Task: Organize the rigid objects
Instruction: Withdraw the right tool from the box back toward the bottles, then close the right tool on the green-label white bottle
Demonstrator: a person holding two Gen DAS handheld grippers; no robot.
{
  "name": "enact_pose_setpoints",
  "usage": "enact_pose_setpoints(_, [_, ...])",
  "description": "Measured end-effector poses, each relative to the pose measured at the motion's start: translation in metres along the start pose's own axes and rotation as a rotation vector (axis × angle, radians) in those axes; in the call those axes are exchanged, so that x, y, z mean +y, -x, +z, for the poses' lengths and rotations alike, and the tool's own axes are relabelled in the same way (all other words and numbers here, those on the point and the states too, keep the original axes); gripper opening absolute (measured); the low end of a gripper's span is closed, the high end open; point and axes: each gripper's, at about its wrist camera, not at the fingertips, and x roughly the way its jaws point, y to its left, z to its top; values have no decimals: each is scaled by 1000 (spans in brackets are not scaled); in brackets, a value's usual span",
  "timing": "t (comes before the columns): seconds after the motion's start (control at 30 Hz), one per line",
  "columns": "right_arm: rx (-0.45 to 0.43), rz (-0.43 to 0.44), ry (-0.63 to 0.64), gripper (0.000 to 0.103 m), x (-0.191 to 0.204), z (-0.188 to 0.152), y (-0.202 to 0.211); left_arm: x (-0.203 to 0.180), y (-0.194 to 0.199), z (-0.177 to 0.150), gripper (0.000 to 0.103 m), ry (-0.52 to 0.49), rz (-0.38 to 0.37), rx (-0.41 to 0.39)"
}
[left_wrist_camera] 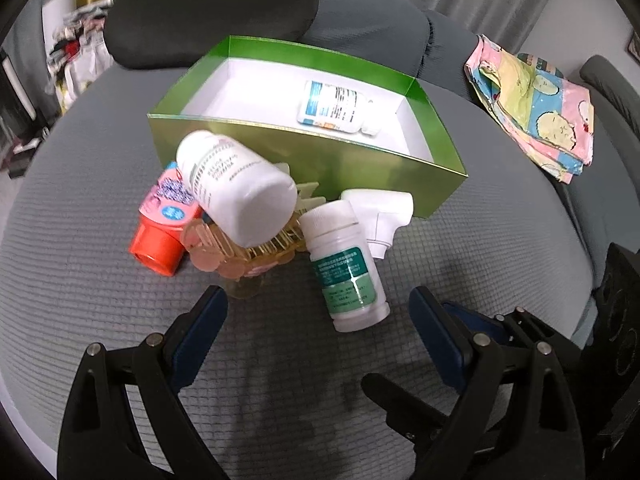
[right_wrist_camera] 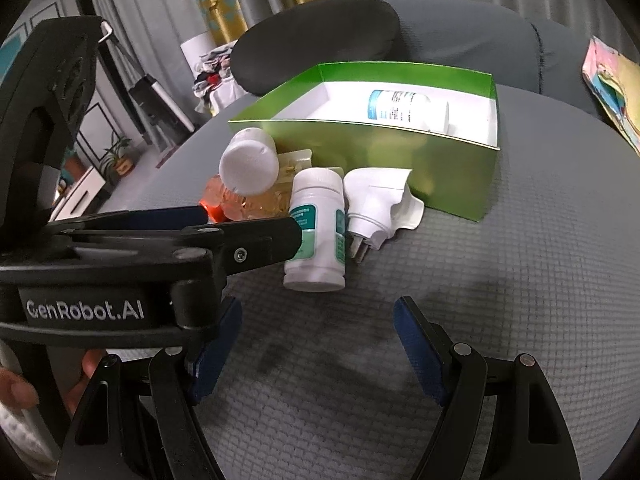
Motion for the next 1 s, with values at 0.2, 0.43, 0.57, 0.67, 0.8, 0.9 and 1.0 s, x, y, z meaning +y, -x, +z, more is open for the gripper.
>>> enact_pose_setpoints(0.2, [9,13,-12,80,-4,0,-6,6,-7,0,92,34,-51,33])
enact_pose_setpoints(0.43, [18,33,-26,80,-10,1,-14,11,-13,2,92,67,-103,63])
enact_pose_setpoints(0.57, [15,46,-33,80,-11,2,-16,14,-17,5,92,91,-143,88])
enact_pose_setpoints(0.67, [14,55,-38,80,-12,3,-19,16,-19,7,92,113,-161,100])
enact_pose_setpoints(0.8, [16,61,-50,80,-15,4,-22,18,-21,9,92,130,-172,113])
enact_pose_setpoints(0.9, [16,71,-56,80,-15,5,-24,21,-23,9,91,139,-187,129])
enact_pose_setpoints(1.0, [18,85,-57,80,-15,6,-26,22,-25,9,90,152,-202,141])
